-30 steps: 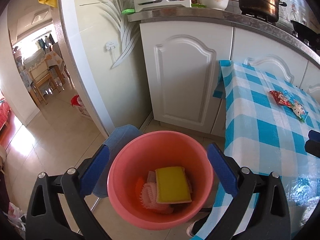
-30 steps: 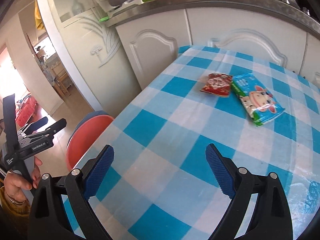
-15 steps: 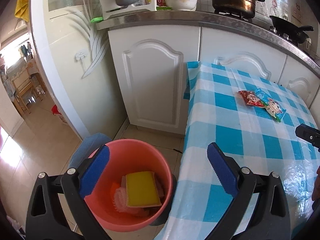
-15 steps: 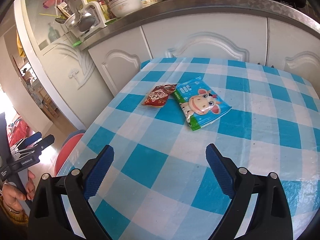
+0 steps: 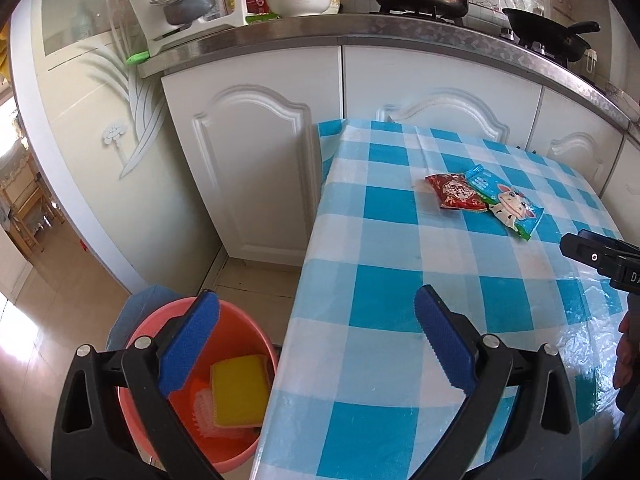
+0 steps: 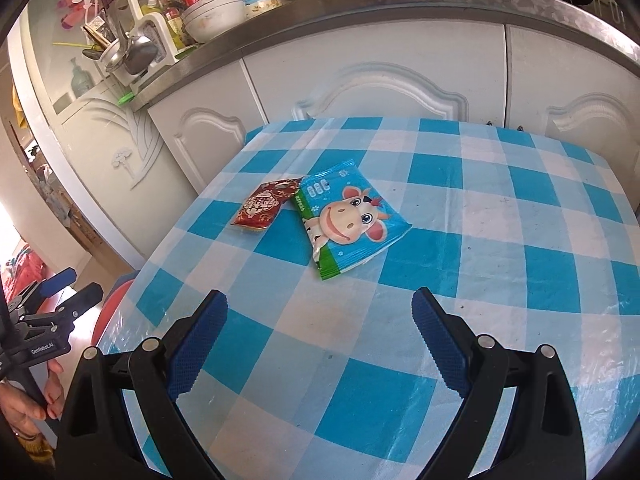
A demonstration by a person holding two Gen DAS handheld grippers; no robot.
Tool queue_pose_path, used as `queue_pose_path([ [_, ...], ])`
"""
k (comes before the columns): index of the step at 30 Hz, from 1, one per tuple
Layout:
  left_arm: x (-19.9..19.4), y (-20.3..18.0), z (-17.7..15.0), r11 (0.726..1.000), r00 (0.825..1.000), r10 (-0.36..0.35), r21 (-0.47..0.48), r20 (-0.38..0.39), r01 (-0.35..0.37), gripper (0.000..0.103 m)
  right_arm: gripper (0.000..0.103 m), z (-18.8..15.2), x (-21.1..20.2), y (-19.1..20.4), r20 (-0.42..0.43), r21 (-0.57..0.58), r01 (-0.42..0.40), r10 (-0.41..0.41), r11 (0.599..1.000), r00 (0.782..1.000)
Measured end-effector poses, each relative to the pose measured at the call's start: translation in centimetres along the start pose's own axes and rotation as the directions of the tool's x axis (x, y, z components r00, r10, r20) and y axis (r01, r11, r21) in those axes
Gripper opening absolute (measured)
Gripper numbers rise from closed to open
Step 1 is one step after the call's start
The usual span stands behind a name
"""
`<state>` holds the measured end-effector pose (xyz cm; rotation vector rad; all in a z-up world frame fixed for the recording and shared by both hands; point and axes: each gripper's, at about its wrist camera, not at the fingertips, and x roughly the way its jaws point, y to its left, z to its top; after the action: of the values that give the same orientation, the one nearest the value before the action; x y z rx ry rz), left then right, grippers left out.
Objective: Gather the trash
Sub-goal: 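Grasp the blue cow-print wipes packet with the right gripper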
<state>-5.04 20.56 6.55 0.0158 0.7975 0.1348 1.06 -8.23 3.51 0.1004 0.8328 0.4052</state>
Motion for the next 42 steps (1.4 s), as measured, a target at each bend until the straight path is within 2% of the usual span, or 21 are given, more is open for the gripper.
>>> queue_pose_path([
  [12,2.0,-2.3,0.3,0.999,0.999,-0.032,0.032,-0.028,0.033,0.098,0.093,2.1,2.7,-0.7,-0.011,-0.058,0.047,-0.048,0.997,0.999],
  [24,3.3,-2.4,0.2,0.997,0.996,-0.071,-0.003,-0.055,0.071,0.098,0.093,4.7,6.8,-0.8,-0.041,-0.117,0.051,-0.056,0.992,0.998],
  [35,3.4,-3.8,1.8,0.984,0.984,-0.181,0.001,-0.009,0.181,0.098,0.092,5.9,9.5,-1.3,-0.092,-0.122,0.055,-0.067,0.991,0.994],
  [39,3.8,-5.4,2.8,0.973,0.973,-0.23,0.029,0.019,0.229,0.098,0.075,5.8,9.6,-0.9,-0.085,-0.155,0.099,-0.113,0.983,0.99],
  [42,4.6,-6.5,3.5,0.964,0.964,-0.264,0.036,0.026,0.263,0.098,0.068,5.8,9.8,-0.5,-0.082,-0.183,0.117,-0.134,0.976,0.988],
])
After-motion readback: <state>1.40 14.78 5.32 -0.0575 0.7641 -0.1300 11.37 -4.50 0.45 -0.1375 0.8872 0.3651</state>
